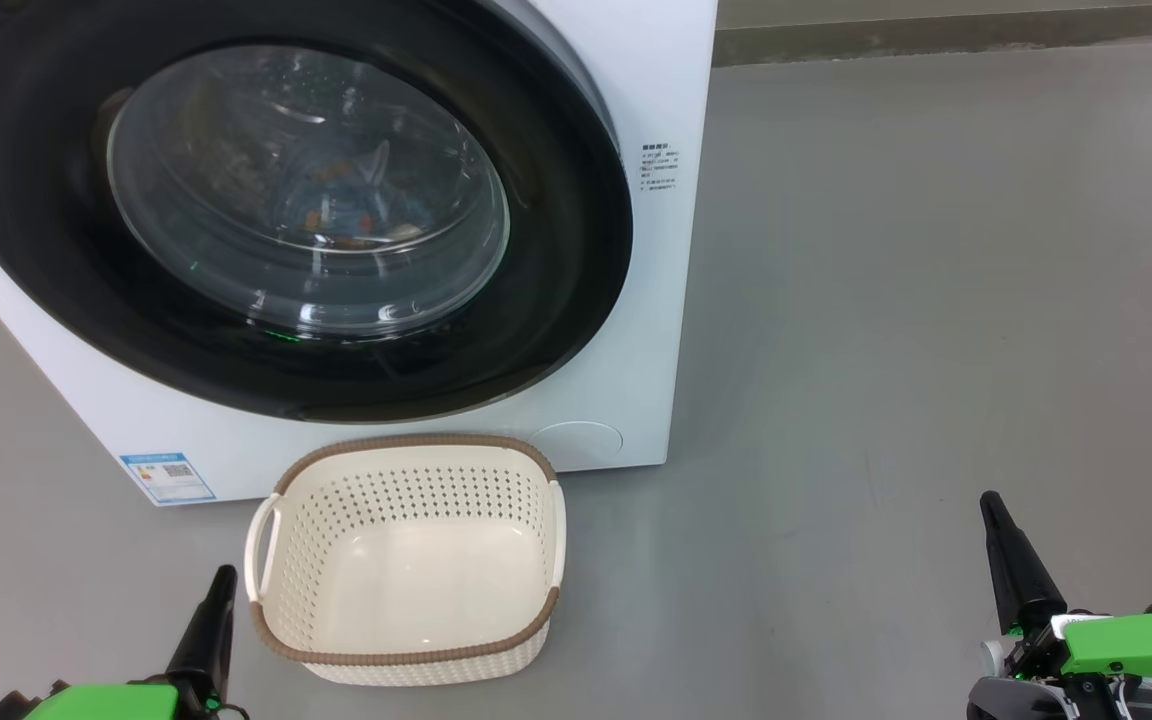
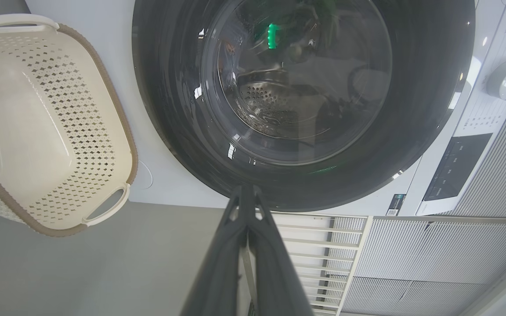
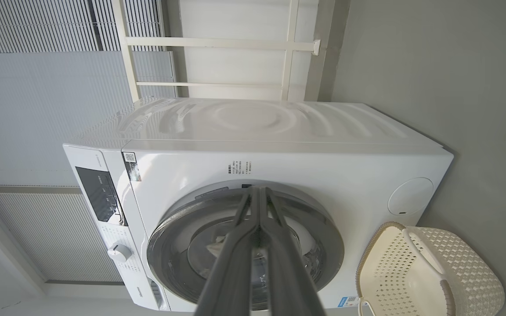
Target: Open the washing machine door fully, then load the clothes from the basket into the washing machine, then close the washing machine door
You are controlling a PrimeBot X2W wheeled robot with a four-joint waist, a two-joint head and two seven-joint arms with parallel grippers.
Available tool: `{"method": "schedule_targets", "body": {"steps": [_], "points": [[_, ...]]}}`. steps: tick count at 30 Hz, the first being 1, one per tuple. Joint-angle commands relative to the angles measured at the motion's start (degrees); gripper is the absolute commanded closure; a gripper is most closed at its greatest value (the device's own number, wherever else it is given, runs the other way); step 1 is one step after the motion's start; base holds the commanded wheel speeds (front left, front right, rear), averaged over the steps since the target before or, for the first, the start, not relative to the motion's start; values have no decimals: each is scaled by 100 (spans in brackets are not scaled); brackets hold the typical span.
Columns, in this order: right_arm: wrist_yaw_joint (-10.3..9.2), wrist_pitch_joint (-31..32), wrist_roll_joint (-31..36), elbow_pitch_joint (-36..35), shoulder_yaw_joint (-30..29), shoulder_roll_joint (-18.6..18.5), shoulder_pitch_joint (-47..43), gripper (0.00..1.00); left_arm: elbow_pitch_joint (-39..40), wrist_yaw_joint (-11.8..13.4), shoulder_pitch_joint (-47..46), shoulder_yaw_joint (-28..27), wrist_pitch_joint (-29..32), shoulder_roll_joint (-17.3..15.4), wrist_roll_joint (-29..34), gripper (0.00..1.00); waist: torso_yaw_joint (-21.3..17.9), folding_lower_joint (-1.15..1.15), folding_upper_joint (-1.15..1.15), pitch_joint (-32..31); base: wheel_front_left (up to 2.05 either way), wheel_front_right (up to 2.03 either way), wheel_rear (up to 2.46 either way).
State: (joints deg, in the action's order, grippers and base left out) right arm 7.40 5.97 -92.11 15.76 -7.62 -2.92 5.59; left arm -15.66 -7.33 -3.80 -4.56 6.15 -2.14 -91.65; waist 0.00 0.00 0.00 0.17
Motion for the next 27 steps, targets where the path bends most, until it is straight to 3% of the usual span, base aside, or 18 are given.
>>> {"method": "schedule_targets", "body": {"steps": [1, 27], "points": [[9, 38, -19, -174, 126, -12, 57, 100, 159, -15, -240, -201, 39, -74, -47, 100, 0, 0, 0, 0, 0, 0, 0], [9, 44, -13, -174, 119, -6, 58, 100, 160, -15, -239, -199, 37, -74, -48, 100, 0, 0, 0, 0, 0, 0, 0]]}}
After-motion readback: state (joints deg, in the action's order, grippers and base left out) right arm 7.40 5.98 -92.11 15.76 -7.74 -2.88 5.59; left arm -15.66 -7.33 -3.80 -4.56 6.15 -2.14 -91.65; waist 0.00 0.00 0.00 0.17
